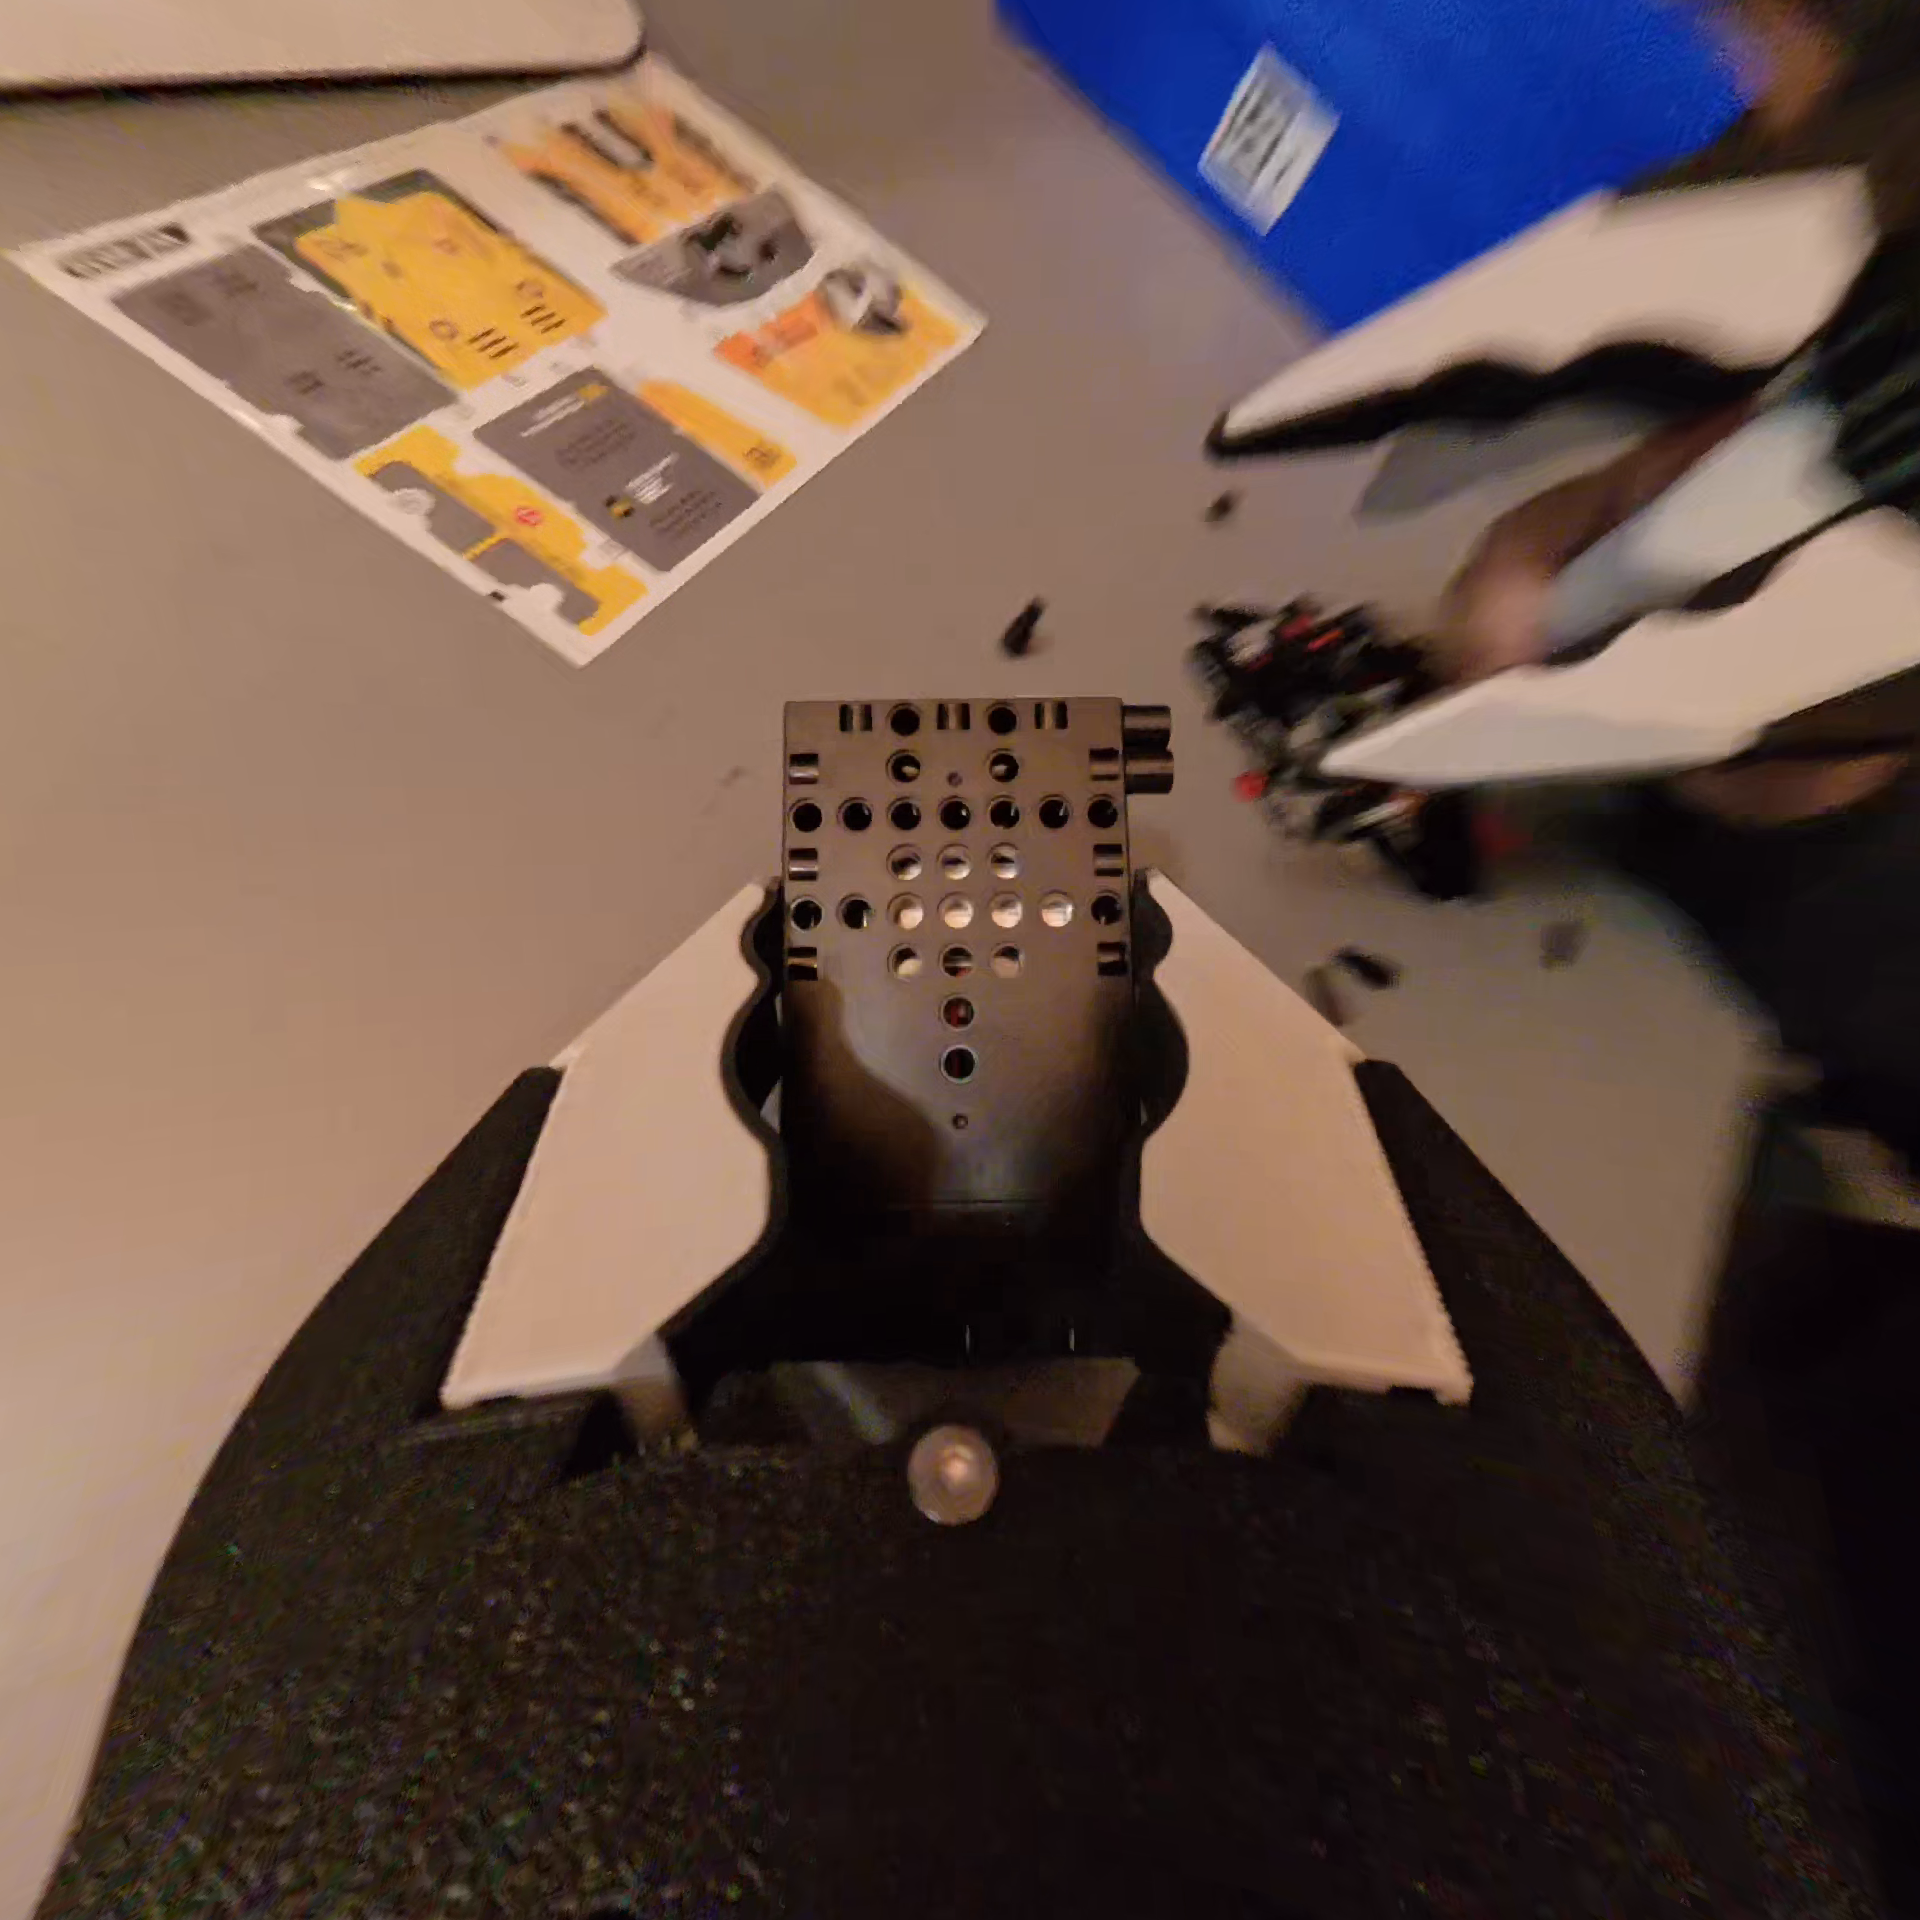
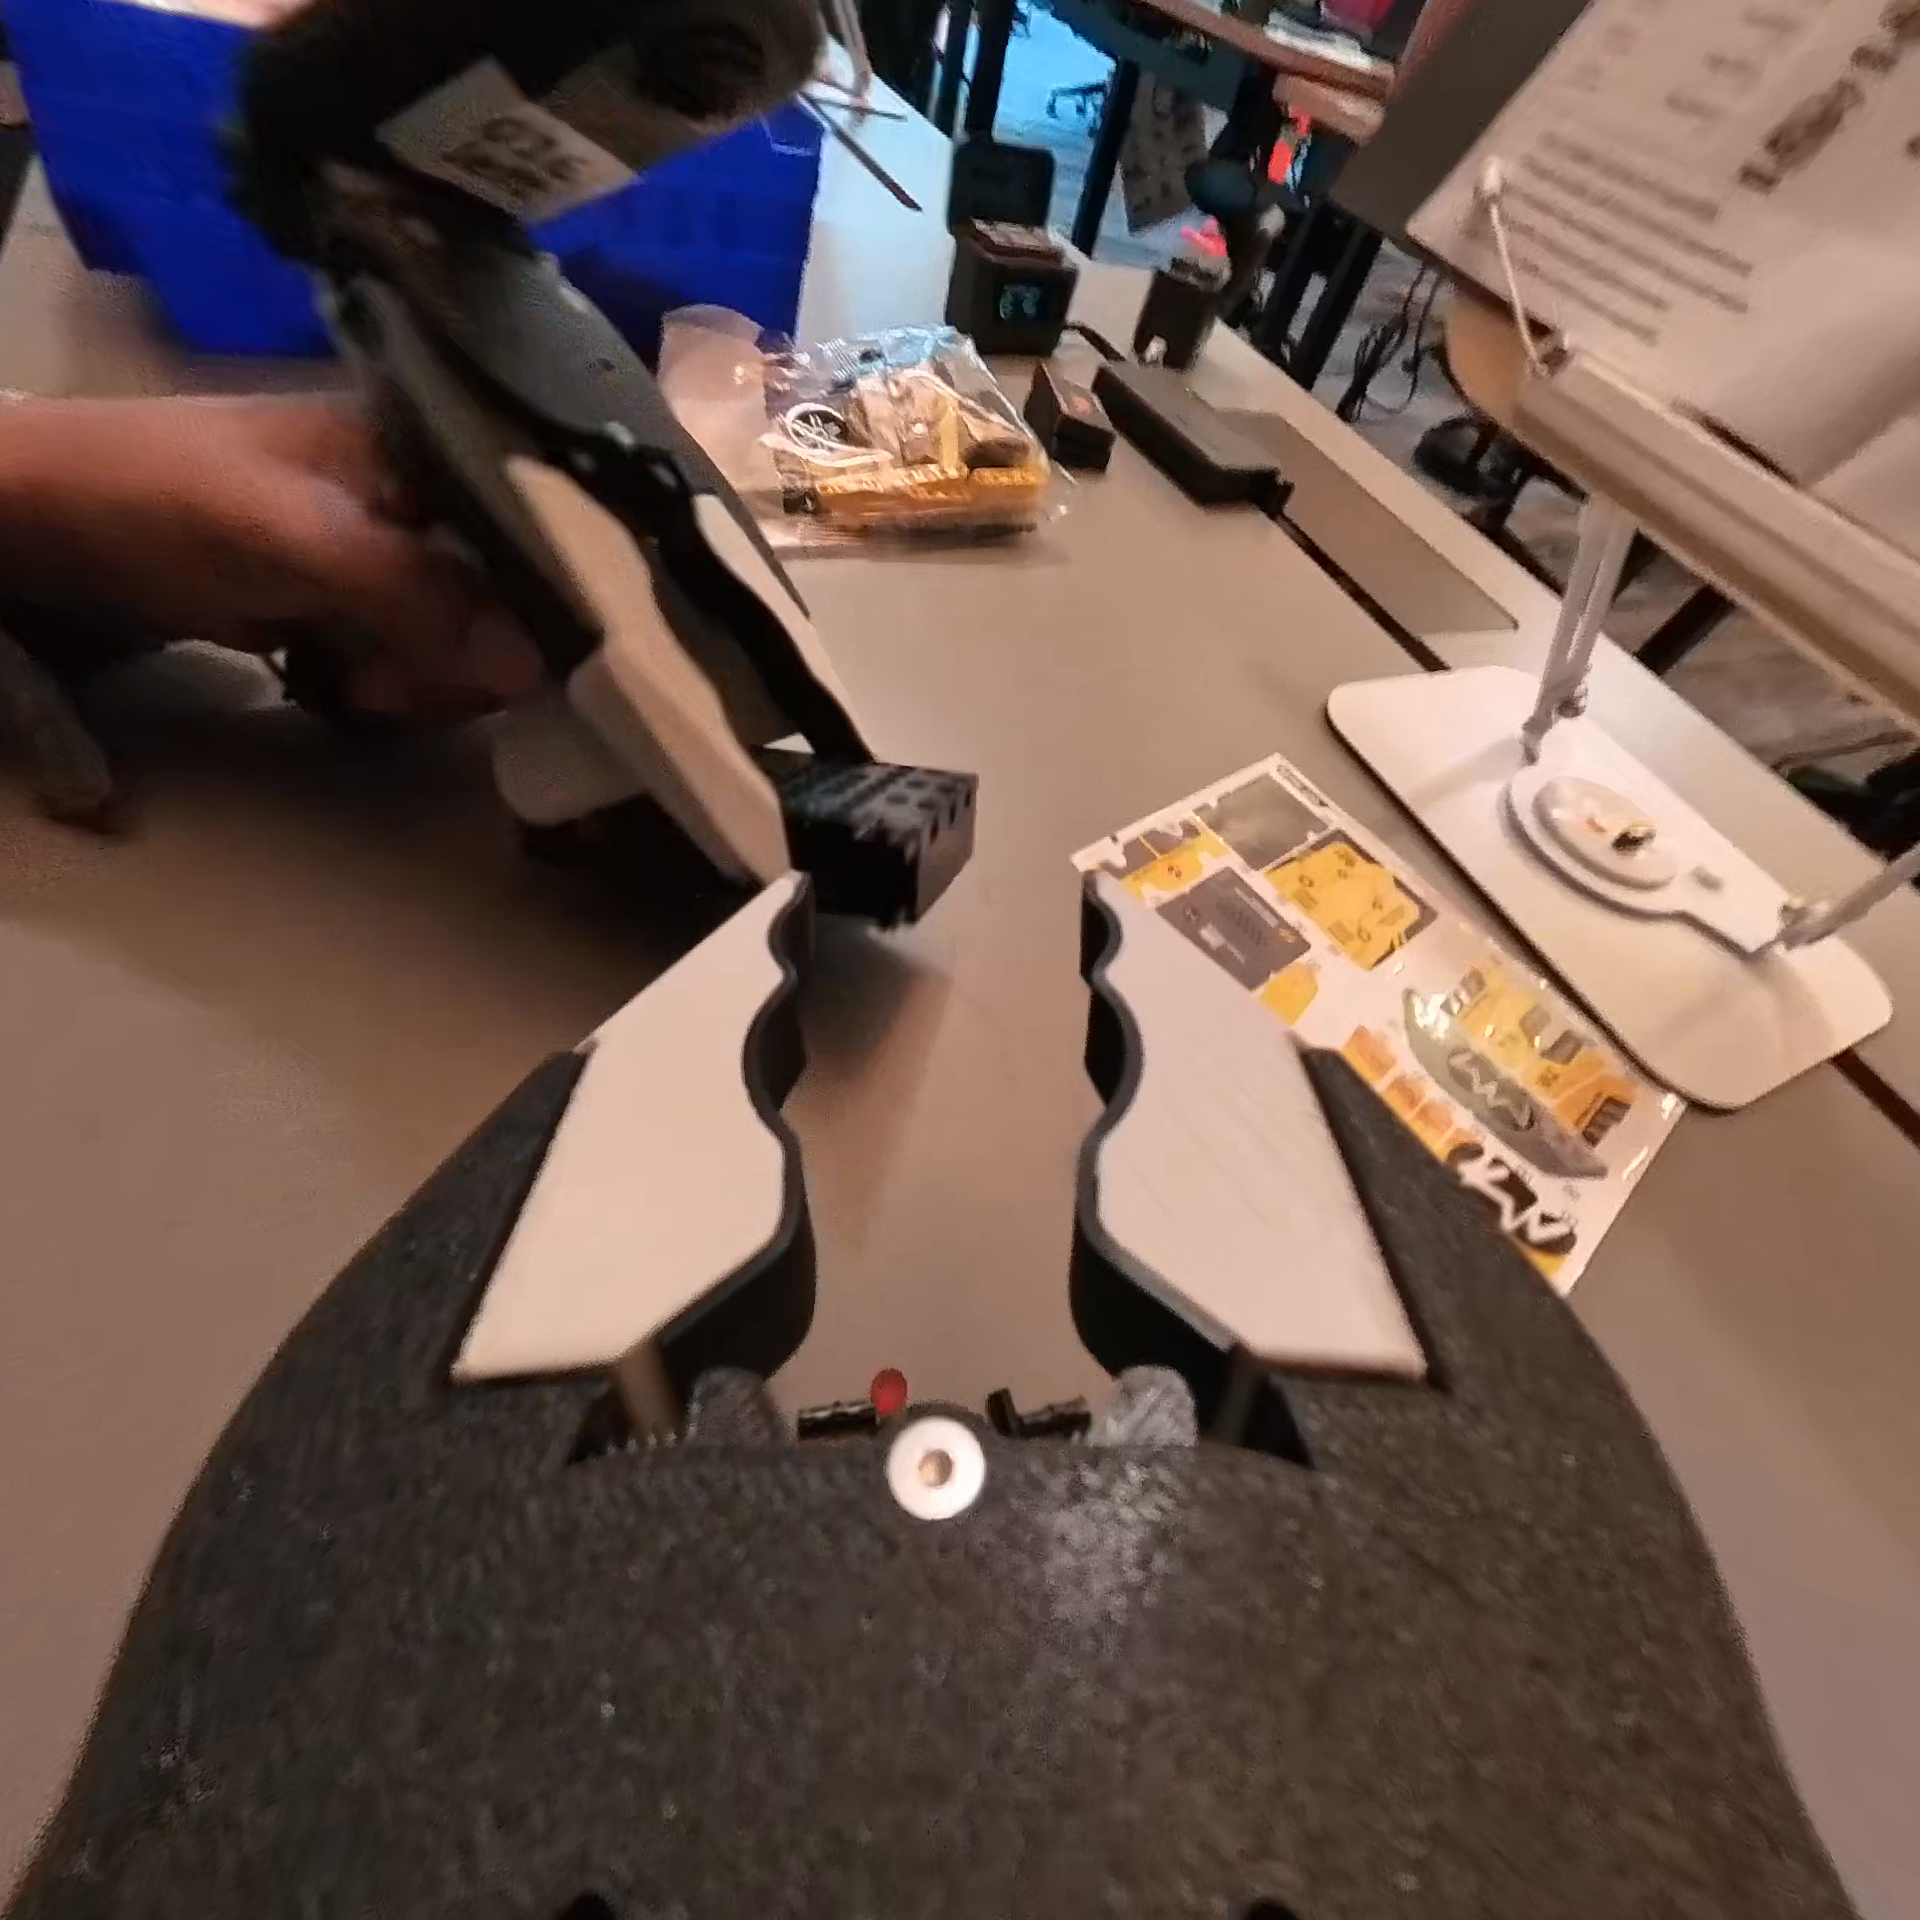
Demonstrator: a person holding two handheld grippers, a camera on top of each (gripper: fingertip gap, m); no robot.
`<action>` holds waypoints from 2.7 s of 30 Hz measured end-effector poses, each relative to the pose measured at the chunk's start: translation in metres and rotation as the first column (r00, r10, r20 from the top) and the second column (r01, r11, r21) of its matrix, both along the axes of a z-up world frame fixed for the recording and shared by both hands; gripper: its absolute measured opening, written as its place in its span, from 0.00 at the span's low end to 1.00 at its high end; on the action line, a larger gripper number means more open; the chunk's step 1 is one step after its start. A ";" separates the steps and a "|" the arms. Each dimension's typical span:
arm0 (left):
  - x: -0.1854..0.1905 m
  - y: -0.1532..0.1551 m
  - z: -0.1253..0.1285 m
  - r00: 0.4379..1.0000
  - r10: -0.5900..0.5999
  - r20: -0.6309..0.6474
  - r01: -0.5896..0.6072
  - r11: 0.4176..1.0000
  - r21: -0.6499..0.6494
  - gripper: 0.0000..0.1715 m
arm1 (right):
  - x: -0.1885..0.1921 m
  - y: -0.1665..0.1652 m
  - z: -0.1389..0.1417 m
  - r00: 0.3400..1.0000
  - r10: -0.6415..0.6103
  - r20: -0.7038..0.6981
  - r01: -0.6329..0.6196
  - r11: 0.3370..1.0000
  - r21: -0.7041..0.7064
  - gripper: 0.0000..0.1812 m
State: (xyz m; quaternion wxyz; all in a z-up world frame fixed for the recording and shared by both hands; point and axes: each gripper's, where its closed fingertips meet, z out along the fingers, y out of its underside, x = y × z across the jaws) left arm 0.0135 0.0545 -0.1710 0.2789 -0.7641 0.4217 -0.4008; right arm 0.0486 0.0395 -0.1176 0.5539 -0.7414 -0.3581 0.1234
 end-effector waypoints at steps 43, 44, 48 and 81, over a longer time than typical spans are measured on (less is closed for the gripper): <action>0.002 -0.021 -0.013 0.990 -0.126 -0.057 0.124 0.992 -0.040 0.38 | -0.026 -0.019 -0.035 0.560 -0.225 0.797 -0.409 0.762 0.502 0.04; 0.002 -0.021 -0.013 0.991 -0.125 -0.056 0.122 0.992 -0.042 0.38 | -0.026 -0.019 -0.035 0.561 -0.227 0.796 -0.406 0.763 0.504 0.04; 0.002 -0.022 -0.013 0.989 -0.135 -0.056 0.132 0.990 -0.042 0.38 | -0.027 -0.019 -0.035 0.570 -0.218 0.792 -0.400 0.768 0.499 0.04; -0.009 0.007 -0.017 0.991 0.066 -0.115 -0.062 0.997 0.042 0.38 | 0.008 -0.044 -0.041 0.918 -0.083 0.388 0.030 0.990 0.140 0.03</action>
